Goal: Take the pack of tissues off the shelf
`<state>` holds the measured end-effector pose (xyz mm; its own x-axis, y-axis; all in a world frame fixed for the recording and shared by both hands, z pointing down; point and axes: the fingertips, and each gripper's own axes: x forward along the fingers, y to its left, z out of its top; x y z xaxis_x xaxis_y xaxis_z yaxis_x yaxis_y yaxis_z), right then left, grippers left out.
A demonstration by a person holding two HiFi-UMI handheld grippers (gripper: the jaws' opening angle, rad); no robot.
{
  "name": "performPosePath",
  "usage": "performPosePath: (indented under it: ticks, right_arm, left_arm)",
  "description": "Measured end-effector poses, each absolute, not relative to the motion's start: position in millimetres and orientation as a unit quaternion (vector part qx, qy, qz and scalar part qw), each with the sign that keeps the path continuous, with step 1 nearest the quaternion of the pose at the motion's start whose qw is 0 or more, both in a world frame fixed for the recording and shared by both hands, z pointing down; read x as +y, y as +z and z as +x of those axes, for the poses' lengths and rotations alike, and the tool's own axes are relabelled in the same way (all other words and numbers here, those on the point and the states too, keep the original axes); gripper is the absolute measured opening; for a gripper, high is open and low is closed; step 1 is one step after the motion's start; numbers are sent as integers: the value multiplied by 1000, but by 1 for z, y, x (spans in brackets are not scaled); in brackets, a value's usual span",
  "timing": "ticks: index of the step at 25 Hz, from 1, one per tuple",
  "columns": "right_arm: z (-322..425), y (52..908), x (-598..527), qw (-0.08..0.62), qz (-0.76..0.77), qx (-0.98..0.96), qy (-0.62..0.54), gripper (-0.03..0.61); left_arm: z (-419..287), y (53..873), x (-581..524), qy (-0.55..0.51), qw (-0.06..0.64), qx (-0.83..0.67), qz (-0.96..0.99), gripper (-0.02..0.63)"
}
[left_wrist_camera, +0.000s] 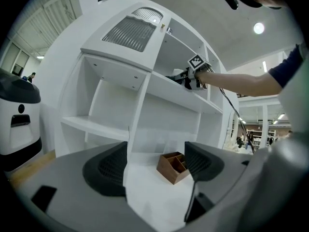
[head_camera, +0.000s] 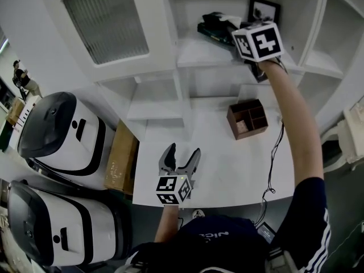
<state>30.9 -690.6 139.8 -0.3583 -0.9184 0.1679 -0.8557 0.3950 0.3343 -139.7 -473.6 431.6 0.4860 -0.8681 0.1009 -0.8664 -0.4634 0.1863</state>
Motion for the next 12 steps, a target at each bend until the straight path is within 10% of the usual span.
performPosePath:
  ticks: [12]
  right_arm:
    - [32, 113, -625, 138, 522, -830, -136, 14]
  left_arm:
    - [-120, 432, -449, -4, 100, -506, 857, 370]
